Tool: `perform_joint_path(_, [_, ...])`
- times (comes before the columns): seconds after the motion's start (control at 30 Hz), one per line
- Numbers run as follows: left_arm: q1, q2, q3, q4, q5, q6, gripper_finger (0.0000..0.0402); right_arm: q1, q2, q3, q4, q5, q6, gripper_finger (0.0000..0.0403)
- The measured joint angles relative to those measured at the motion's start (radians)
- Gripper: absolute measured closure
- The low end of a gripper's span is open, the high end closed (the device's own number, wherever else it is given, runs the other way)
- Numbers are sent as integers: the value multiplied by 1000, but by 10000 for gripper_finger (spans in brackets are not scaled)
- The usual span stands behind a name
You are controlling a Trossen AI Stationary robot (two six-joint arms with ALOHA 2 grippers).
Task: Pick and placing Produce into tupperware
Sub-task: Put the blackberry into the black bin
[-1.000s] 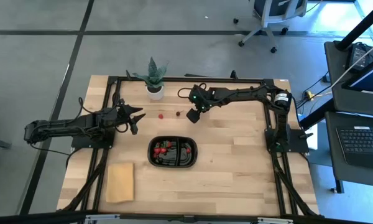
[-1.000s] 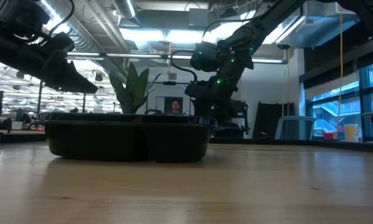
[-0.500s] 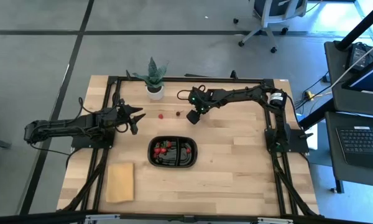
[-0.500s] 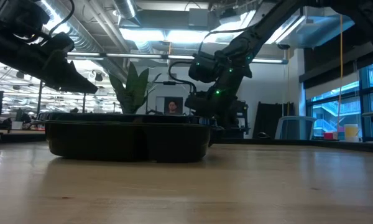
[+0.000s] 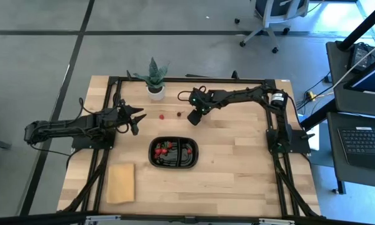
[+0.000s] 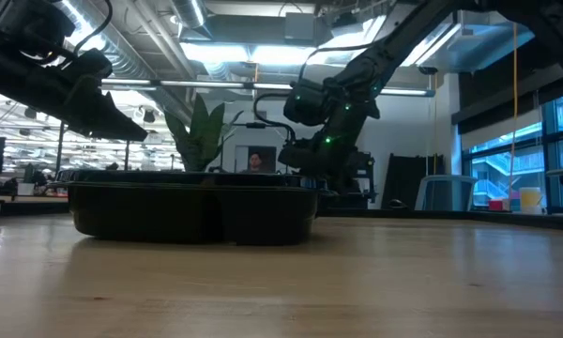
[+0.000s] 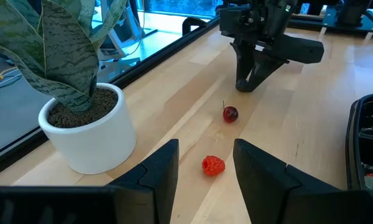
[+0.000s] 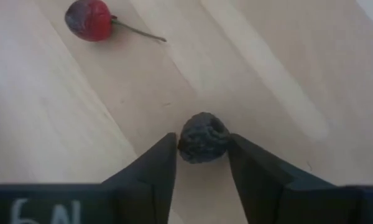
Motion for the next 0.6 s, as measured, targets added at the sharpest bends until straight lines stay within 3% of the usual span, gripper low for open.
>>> perform_joint_path(0.6, [0, 0, 0, 0, 0, 0, 255, -1, 31, 3, -2, 8, -41, 363])
